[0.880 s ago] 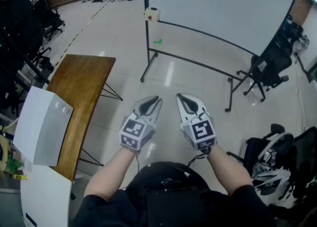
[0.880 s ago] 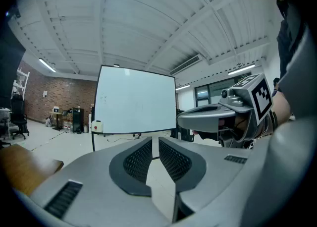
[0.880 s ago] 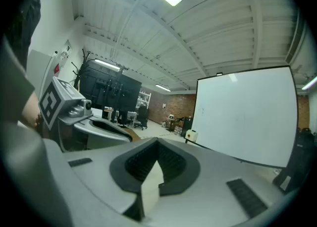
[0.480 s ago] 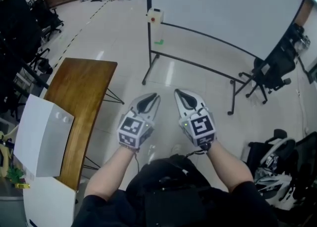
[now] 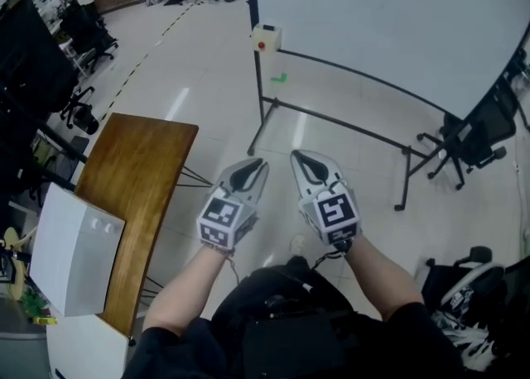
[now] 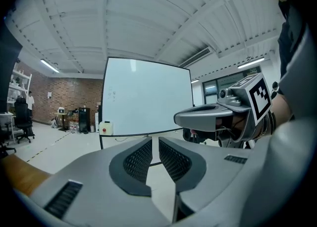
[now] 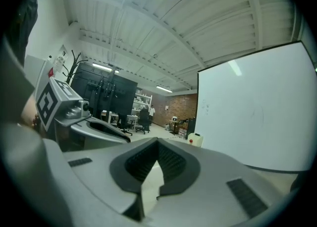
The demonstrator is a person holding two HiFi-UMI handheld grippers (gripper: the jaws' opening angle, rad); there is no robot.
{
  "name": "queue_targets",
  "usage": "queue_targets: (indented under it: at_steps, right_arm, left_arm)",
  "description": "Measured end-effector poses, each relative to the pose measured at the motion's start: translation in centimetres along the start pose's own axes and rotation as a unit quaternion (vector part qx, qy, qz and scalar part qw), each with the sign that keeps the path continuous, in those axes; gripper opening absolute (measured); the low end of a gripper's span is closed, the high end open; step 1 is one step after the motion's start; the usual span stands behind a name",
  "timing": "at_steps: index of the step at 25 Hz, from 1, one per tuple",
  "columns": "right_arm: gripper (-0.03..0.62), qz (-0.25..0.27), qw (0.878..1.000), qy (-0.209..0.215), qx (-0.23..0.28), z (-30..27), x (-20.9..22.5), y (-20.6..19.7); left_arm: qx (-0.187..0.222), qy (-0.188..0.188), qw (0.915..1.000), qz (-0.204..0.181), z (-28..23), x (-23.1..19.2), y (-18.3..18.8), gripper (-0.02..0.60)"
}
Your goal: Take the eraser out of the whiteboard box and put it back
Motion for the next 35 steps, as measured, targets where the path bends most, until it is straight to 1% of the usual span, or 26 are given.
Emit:
queue_targets:
  at_steps: [5,9,13,21,24,29,30,35]
  right_arm:
    - [0.018,-0.008,1.0,0.018,0.002,-3.7,6.6,0.0]
    - [0.018,-0.003,0.999,0.036,0.003,-6.1,10.6,-0.1]
    - [0.018,-0.006,0.999,0.042,0.002,-7.9,14.1,-0.4]
    - [0.018,-0.012,0.999,0.039,-0.008,-11.2,18.3,-1.3]
    - [0.018,-0.004,0.999,0.036,-0.02,-13.0,19.9,-1.5]
    - [0.018,0.003,0.999,0.033,-0.027,-17.5,22.7,-1.3]
    - [0.018,0.005,0.999,0.033,-0.028,-18.6,23.2,-1.2]
    - [0.018,-0.001,0.999,0.023,-0.029,-23.9,25.7,-1.0]
  left_arm:
    - [-0.005,0.018,0.9998,0.001,-6.9,-2.0,1.8,0.026]
    - [-0.004,0.036,0.9993,0.008,-11.5,-3.5,3.1,0.026]
    - [-0.005,0.047,0.9989,0.007,-15.3,-4.8,4.0,0.026]
    - [-0.004,0.051,0.9987,0.007,-20.7,-7.8,4.8,0.026]
    - [-0.003,0.053,0.9985,0.013,-22.7,-9.7,4.9,0.026]
    - [-0.004,0.057,0.9983,0.015,-26.5,-13.9,5.1,0.03]
    - [-0.004,0.058,0.9982,0.015,-27.3,-14.8,5.2,0.052]
    - [-0.005,0.065,0.9978,0.014,-31.1,-19.9,5.6,0.053]
Point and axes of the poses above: the fingertips, and each gripper's own axes: z backward along the fingers, x to its right, y out of its top, the point moved 3 cm from there along z, backward along the fingers, and after that the axes turned 2 degrees about y, right-handed, at the moved point
